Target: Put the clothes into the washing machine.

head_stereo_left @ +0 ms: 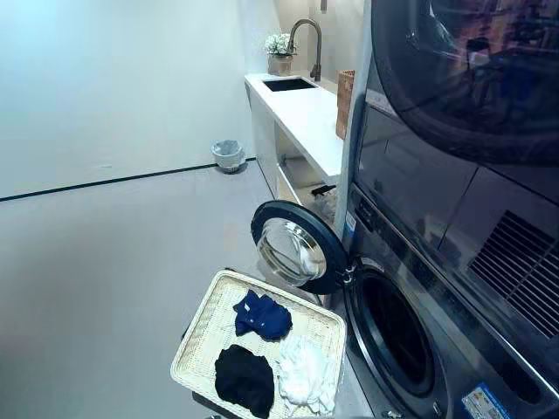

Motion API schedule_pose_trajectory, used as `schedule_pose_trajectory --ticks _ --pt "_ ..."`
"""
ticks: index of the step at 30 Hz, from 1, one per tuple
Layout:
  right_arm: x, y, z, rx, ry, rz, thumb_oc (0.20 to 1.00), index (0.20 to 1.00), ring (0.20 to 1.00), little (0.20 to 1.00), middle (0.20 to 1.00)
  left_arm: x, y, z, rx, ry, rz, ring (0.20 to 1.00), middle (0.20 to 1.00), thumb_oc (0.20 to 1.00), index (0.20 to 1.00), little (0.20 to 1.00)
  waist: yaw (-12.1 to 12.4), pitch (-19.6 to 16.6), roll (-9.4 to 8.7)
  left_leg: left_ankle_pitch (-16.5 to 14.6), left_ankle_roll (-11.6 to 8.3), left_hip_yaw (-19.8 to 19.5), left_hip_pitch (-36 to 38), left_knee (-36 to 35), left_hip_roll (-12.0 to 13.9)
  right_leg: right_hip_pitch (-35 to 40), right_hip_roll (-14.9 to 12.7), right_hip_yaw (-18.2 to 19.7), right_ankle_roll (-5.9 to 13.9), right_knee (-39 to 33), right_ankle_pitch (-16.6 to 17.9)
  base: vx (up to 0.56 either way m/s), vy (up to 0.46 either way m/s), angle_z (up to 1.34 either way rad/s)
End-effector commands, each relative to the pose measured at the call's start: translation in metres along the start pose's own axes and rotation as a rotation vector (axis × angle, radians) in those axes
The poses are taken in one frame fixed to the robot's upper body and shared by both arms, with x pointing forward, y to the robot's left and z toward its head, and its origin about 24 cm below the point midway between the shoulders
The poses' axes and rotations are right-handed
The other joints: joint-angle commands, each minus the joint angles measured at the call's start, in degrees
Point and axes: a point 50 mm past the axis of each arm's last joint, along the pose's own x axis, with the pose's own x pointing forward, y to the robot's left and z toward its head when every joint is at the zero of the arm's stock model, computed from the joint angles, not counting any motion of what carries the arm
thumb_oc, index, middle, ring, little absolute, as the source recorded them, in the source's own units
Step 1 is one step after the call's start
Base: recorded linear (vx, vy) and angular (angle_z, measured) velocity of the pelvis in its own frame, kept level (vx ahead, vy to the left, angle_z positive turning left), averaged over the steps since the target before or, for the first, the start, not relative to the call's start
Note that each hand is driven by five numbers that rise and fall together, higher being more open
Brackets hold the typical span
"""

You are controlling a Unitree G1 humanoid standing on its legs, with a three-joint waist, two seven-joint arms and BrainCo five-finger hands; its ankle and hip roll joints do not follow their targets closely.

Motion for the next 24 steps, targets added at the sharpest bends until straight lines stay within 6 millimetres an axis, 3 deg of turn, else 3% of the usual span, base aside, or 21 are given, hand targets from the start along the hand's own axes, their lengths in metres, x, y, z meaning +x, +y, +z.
schedule_pose_trajectory --ticks 1,13,20,21,23,24 --pt "0.005 0.0 0.04 -0.067 -0.084 0.013 1.0 1.0 1.0 1.0 1.0 0.008 -0.01 0.029 0.017 -0.053 -0.033 1.0 1.0 1.0 1.0 1.0 0.18 2.56 -1.6 -4.89 2.67 3.62 1.04 1.07 -5.49 0.22 -0.21 1.0 4.78 1.29 -2.02 0.3 0.001 0.26" --pt "0.005 0.0 0.038 -0.063 -0.082 0.013 1.0 1.0 1.0 1.0 1.0 0.007 -0.003 0.029 0.053 -0.054 0.082 1.0 1.0 1.0 1.0 1.0 0.23 3.22 -1.69 -4.87 2.77 3.48 0.93 1.26 -5.62 0.11 -0.21 1.0 4.76 1.48 -1.99 0.02 0.002 0.0" --pt "0.005 0.0 0.035 -0.053 -0.079 0.013 1.0 1.0 1.0 1.0 1.0 0.004 0.012 0.028 0.118 -0.054 0.321 1.0 1.0 1.0 1.0 1.0 0.08 3.61 -1.98 -4.96 2.85 3.8 0.79 1.64 -5.62 -0.05 -0.29 1.25 4.75 1.57 -1.92 0.07 0.005 0.0" --pt "0.005 0.0 0.035 -0.046 -0.082 0.011 1.0 1.0 1.0 1.0 1.0 0.0 0.025 0.035 0.235 -0.085 0.469 1.0 1.0 1.0 1.0 1.0 -0.09 4.21 -2.2 -4.95 2.85 4.13 0.36 2.04 -5.6 -0.56 -0.38 1.52 4.77 1.79 -1.81 0.08 0.011 -0.01" --pt "0.005 -0.001 0.037 -0.047 -0.087 0.009 1.0 1.0 1.0 1.0 1.0 -0.001 0.028 0.041 0.279 -0.109 0.517 1.0 1.0 1.0 1.0 1.0 -0.18 4.61 -2.27 -4.93 2.82 4.31 -0.12 2.39 -5.54 -1.0 -0.45 1.7 4.77 1.94 -1.71 0.06 0.021 -0.06" --pt "0.004 -0.005 0.041 -0.046 -0.102 0.003 1.0 1.0 1.0 1.0 1.0 -0.003 0.035 0.054 0.327 -0.164 0.604 1.0 1.0 1.0 1.0 1.0 -0.44 5.67 -2.23 -4.85 2.92 4.54 -1.48 3.22 -5.52 -2.49 -0.61 2.23 4.78 2.68 -1.57 0.01 0.031 -0.1"
